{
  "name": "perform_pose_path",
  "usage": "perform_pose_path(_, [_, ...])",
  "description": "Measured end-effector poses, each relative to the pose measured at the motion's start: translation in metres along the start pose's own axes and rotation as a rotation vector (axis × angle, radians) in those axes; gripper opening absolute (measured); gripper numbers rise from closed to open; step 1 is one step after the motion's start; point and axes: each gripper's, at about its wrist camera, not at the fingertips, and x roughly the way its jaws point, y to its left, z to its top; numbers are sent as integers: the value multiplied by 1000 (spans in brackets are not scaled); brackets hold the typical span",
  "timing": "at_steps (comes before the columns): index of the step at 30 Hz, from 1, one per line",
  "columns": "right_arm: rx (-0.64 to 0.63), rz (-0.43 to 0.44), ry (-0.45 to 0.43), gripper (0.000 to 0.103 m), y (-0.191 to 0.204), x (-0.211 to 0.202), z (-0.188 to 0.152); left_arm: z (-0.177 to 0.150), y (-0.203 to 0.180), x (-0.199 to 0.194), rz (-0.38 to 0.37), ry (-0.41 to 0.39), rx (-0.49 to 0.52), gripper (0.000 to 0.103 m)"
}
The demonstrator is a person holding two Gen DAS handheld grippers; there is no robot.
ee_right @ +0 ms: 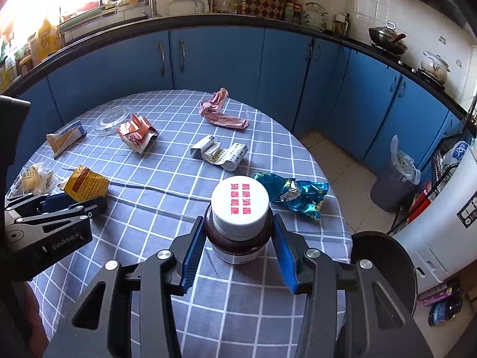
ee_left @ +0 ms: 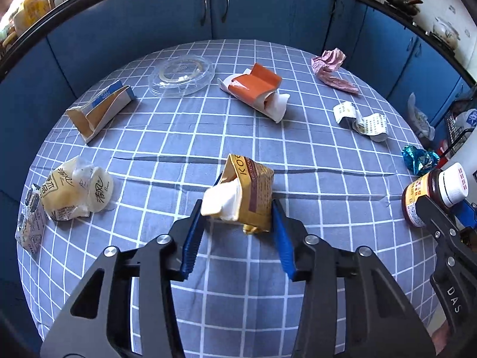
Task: Collect trash
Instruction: 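Drop the bottle into the black bin with the right tool while the left holds the packet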
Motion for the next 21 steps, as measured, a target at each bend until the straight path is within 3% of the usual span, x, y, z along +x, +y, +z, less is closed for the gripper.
perform_pose_path(21, [90,-76,-66,44,-65,-55,-17,-8,-77,-67,-53,-112,132,40])
